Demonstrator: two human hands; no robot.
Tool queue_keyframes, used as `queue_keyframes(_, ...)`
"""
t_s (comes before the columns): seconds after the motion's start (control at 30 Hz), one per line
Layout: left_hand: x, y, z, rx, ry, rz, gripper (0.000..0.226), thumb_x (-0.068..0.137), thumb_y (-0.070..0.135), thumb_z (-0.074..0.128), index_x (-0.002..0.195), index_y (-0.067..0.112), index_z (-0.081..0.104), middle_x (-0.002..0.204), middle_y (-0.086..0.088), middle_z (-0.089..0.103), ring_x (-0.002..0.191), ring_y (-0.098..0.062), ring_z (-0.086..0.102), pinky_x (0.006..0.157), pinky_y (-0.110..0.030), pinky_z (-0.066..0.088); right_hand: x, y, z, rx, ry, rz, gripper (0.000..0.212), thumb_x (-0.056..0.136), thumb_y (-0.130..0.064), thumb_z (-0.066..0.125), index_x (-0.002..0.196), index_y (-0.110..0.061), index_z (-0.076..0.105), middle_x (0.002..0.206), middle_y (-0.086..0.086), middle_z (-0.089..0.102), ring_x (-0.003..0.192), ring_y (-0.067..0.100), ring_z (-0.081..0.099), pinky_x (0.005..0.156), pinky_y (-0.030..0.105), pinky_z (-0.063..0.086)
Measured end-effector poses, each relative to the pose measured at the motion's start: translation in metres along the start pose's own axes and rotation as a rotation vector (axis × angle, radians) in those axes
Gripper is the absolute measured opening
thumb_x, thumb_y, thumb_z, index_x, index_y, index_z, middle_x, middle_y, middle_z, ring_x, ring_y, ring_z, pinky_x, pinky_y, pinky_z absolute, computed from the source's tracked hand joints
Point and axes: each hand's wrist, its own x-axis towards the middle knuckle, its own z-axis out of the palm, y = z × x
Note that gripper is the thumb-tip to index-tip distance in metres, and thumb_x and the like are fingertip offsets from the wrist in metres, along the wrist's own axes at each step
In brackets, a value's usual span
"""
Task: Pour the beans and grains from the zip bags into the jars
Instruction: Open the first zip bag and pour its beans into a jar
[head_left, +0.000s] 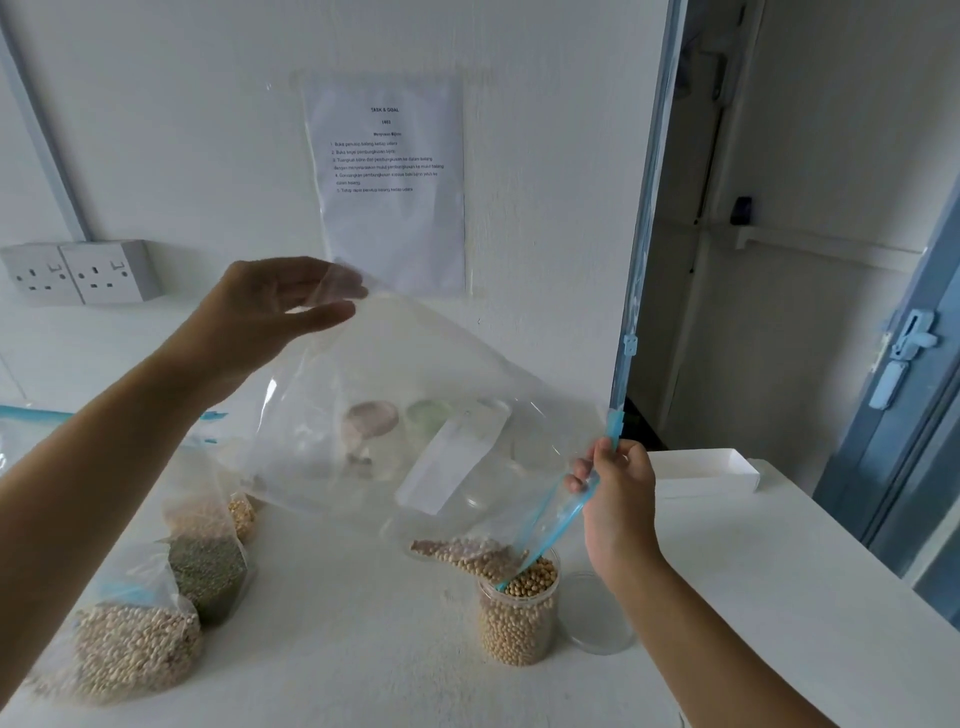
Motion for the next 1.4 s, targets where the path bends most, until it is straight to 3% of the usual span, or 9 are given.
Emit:
queue_keyframes(0.13,-0.019,-0.025,0.011,0.094,0.073,-0.094,0.035,0.093,0.044,0.059,0.118,0.020,0.066,0.101,0.004,0.076,0.091,-0.005,0.072,0.072,-0.009,0.049,0.001,0.001,0.002,0.048,-0.018,0.007,0.018,0.109,-0.014,0.045,0.091,-0.009,0.047,0.066,0.002,0.048,0.056,0.013,0.044,0.053,0.024,0.043)
queue_keyframes(0.23,-0.033,-0.045,0.019,0.219,0.115,-0.059,0.044,0.098,0.065,0.048,0.103,0.023,0.061,0.086,0.007,0.074,0.077,-0.010,0.070,0.070,-0.029,0.049,0.001,0.003,0.002,0.064,-0.028,0.010,0.019,0.108,-0.012,0.046,0.090,-0.009,0.046,0.067,0.001,0.049,0.056,0.011,0.045,0.055,0.026,0.043)
queue_keyframes(0.3,-0.035,-0.053,0.025,0.231,0.175,-0.017,0.048,0.094,0.071,0.044,0.092,0.025,0.058,0.078,0.006,0.069,0.066,-0.015,0.064,0.068,-0.033,0.048,0.001,0.004,0.002,0.052,-0.034,0.008,0.018,0.108,-0.014,0.046,0.091,-0.009,0.048,0.068,0.001,0.050,0.056,0.010,0.046,0.057,0.027,0.044)
queue_keyframes(0.4,-0.026,-0.043,0.033,0.269,0.260,0.020,0.038,0.100,0.058,0.050,0.088,0.022,0.056,0.068,0.003,0.063,0.057,-0.012,0.055,0.064,-0.032,0.045,0.003,0.003,0.000,0.054,-0.013,0.002,0.016,0.108,-0.015,0.047,0.094,-0.008,0.048,0.069,0.001,0.050,0.056,0.011,0.046,0.056,0.026,0.044)
queue_keyframes(0.5,-0.010,-0.024,0.038,0.391,0.223,0.063,0.032,0.103,0.046,0.051,0.090,0.017,0.057,0.067,0.003,0.064,0.058,-0.011,0.057,0.062,-0.028,0.045,0.008,0.004,-0.003,0.032,0.023,0.012,0.013,0.108,-0.016,0.047,0.098,-0.008,0.048,0.073,0.004,0.048,0.057,0.012,0.045,0.055,0.026,0.043)
queue_keyframes(0.77,0.018,-0.005,0.051,0.317,0.126,0.091,0.031,0.103,0.043,0.056,0.089,0.016,0.058,0.066,0.000,0.065,0.057,-0.021,0.055,0.064,-0.031,0.046,0.014,0.004,-0.012,0.009,0.052,-0.003,0.016,0.109,-0.019,0.047,0.097,-0.008,0.049,0.070,0.004,0.047,0.055,0.011,0.043,0.054,0.025,0.042)
queue_keyframes(0.9,0.023,0.006,0.062,0.297,0.071,0.108,0.027,0.102,0.039,0.059,0.088,0.016,0.060,0.068,0.002,0.065,0.052,-0.012,0.049,0.060,-0.028,0.043,0.014,0.007,-0.014,0.000,0.088,0.000,0.017,0.109,-0.017,0.046,0.095,-0.009,0.048,0.070,0.004,0.044,0.055,0.011,0.041,0.053,0.024,0.041)
queue_keyframes(1.17,0.034,0.011,0.060,0.230,0.083,0.089,0.025,0.101,0.039,0.062,0.082,0.024,0.058,0.059,0.008,0.061,0.050,-0.011,0.046,0.062,-0.030,0.041,0.013,0.004,-0.013,0.034,0.102,-0.016,0.015,0.109,-0.017,0.045,0.097,-0.009,0.047,0.070,0.005,0.043,0.054,0.011,0.040,0.055,0.025,0.041)
queue_keyframes(1.4,0.042,0.022,0.076,0.288,0.048,0.089,0.025,0.101,0.039,0.061,0.087,0.018,0.061,0.061,0.005,0.062,0.050,-0.006,0.046,0.061,-0.026,0.042,0.013,0.010,-0.011,0.006,0.117,-0.039,0.014,0.109,-0.016,0.044,0.098,-0.008,0.048,0.071,0.004,0.042,0.056,0.011,0.039,0.054,0.021,0.043)
